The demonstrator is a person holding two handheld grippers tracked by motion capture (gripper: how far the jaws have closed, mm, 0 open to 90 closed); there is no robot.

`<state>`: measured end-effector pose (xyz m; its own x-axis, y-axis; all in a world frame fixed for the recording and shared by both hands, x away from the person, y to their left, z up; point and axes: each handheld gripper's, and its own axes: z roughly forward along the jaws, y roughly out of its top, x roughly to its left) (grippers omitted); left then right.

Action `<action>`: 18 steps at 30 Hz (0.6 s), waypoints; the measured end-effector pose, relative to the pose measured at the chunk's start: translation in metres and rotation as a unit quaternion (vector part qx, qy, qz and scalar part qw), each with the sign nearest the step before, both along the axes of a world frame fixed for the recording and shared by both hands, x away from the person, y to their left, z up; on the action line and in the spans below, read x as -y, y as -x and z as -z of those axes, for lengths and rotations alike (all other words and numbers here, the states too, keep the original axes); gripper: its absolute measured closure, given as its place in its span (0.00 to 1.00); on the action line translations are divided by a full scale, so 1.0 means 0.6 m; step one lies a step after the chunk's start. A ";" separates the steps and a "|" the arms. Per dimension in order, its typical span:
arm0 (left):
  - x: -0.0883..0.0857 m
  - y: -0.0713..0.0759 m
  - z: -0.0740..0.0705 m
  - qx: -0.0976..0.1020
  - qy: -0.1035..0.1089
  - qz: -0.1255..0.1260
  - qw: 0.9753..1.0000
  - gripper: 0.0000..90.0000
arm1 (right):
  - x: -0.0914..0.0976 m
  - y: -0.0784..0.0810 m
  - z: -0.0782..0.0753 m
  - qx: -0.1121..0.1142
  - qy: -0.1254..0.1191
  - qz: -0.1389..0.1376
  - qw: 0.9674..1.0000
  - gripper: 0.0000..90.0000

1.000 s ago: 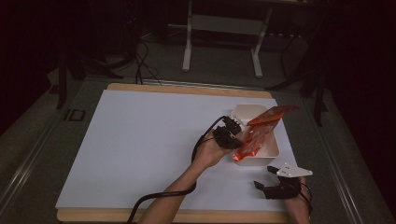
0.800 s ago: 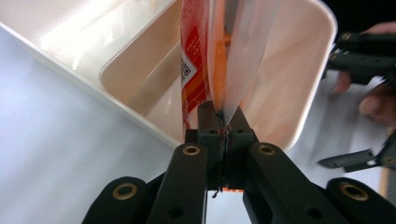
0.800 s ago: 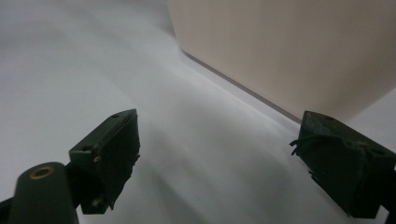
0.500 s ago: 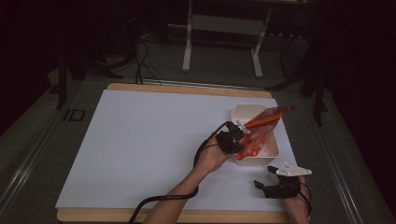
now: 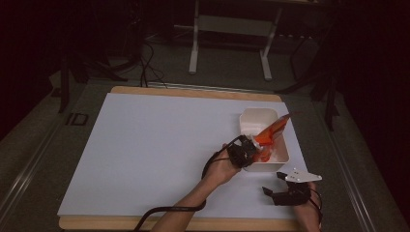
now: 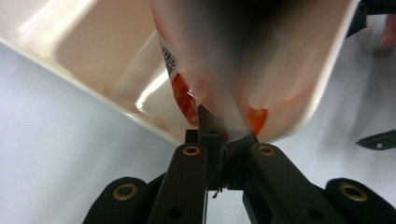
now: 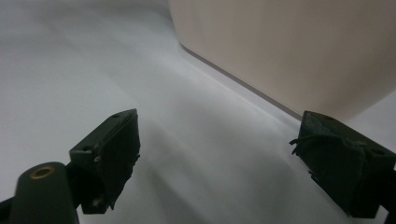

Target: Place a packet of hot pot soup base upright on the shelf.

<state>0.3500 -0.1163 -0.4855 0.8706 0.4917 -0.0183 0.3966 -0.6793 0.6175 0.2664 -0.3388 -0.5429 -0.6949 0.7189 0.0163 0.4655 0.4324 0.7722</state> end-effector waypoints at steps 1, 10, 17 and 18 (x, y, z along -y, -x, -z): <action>-0.003 -0.001 0.000 -0.006 0.006 -0.001 1.000 1.00 | 0.000 0.000 0.000 0.000 -0.001 -0.001 1.000 0.15; -0.011 -0.008 0.002 -0.033 0.036 -0.005 0.999 0.98 | 0.000 0.000 0.000 -0.002 -0.003 -0.004 1.000 0.15; -0.016 -0.013 -0.004 -0.048 0.042 0.000 0.998 0.92 | -0.001 0.000 0.000 -0.003 -0.001 -0.007 1.000 0.15; -0.016 -0.013 -0.004 -0.048 0.042 0.000 0.998 0.92 | -0.001 0.000 0.000 -0.002 -0.001 -0.008 1.000 0.15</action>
<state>0.3578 -0.1069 -0.4833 0.8632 0.4842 -0.1430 0.4563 -0.6269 0.6315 0.2663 -0.3384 -0.5430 -0.7062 0.7077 0.0206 0.4622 0.4388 0.7706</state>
